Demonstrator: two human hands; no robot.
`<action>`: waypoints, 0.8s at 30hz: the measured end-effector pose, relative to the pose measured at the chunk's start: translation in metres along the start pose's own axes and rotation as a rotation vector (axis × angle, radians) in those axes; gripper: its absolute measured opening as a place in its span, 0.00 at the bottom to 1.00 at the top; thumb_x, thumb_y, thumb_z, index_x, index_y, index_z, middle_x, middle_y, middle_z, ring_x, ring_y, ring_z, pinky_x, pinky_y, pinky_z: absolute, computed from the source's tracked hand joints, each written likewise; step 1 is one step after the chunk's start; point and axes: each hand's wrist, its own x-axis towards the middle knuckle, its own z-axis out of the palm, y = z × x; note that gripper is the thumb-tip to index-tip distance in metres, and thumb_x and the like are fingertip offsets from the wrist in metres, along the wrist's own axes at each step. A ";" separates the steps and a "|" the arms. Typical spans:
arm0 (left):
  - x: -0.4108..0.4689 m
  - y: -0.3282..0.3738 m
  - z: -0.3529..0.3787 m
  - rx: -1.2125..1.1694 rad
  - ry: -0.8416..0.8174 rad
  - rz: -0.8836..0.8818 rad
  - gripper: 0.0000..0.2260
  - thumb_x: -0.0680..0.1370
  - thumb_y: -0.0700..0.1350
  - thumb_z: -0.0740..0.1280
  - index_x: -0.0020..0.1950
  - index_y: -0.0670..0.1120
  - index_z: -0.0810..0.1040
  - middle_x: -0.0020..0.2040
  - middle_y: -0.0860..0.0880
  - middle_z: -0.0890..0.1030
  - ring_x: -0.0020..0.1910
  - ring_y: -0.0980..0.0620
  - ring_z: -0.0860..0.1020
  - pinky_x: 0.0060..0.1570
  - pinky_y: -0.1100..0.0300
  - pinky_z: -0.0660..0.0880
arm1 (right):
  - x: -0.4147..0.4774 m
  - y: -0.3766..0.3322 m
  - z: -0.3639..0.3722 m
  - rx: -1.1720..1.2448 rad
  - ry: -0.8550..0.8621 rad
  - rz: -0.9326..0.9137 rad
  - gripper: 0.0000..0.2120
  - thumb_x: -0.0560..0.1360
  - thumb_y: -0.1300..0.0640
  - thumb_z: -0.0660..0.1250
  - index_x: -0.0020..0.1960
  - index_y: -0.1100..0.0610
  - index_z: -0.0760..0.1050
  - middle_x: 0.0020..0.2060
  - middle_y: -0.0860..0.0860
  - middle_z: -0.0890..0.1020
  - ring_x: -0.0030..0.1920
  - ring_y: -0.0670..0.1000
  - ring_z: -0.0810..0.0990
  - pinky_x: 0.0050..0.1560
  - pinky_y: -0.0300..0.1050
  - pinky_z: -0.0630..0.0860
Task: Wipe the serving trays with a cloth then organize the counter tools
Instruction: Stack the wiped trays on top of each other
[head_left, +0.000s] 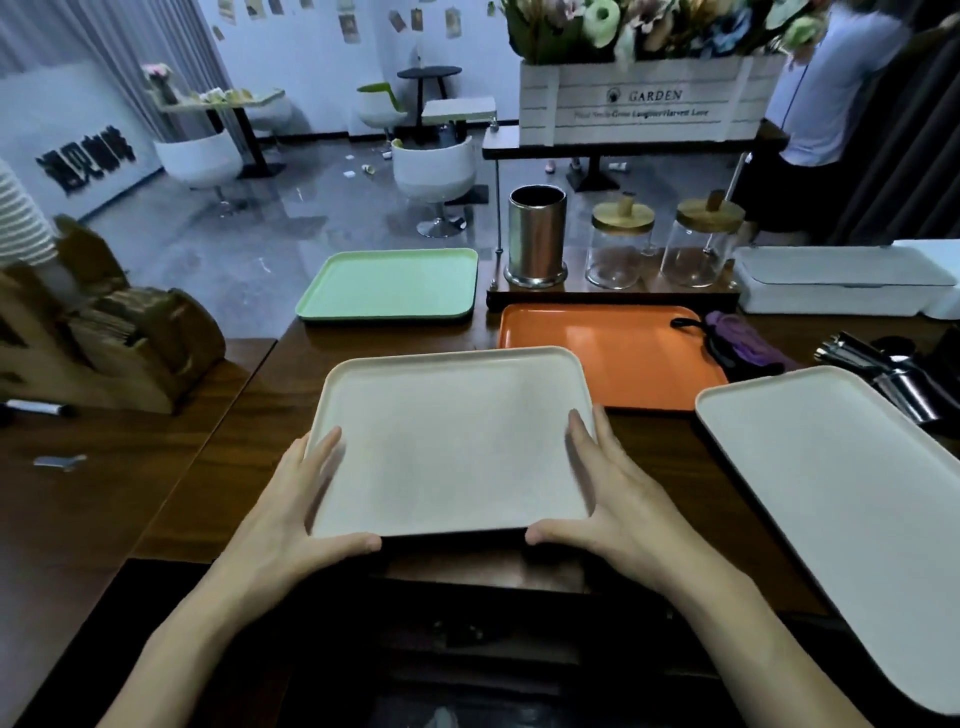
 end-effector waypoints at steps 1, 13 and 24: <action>0.007 -0.007 -0.010 -0.016 0.018 0.005 0.58 0.57 0.74 0.75 0.82 0.64 0.52 0.76 0.74 0.51 0.70 0.82 0.48 0.72 0.61 0.55 | 0.014 -0.009 0.001 0.002 0.003 -0.012 0.65 0.61 0.27 0.74 0.81 0.42 0.35 0.79 0.42 0.32 0.81 0.49 0.42 0.78 0.53 0.54; 0.170 -0.084 -0.116 -0.095 0.128 0.005 0.49 0.66 0.64 0.79 0.80 0.64 0.57 0.80 0.61 0.61 0.74 0.60 0.60 0.74 0.52 0.59 | 0.222 -0.109 0.007 0.000 0.096 -0.049 0.63 0.63 0.35 0.78 0.83 0.52 0.45 0.82 0.52 0.42 0.81 0.51 0.46 0.77 0.46 0.48; 0.309 -0.121 -0.124 -0.231 0.027 0.046 0.43 0.70 0.56 0.80 0.79 0.62 0.61 0.79 0.55 0.64 0.75 0.56 0.63 0.70 0.56 0.61 | 0.334 -0.117 -0.008 -0.076 0.137 0.092 0.61 0.63 0.36 0.79 0.83 0.53 0.47 0.82 0.54 0.46 0.81 0.55 0.49 0.78 0.48 0.49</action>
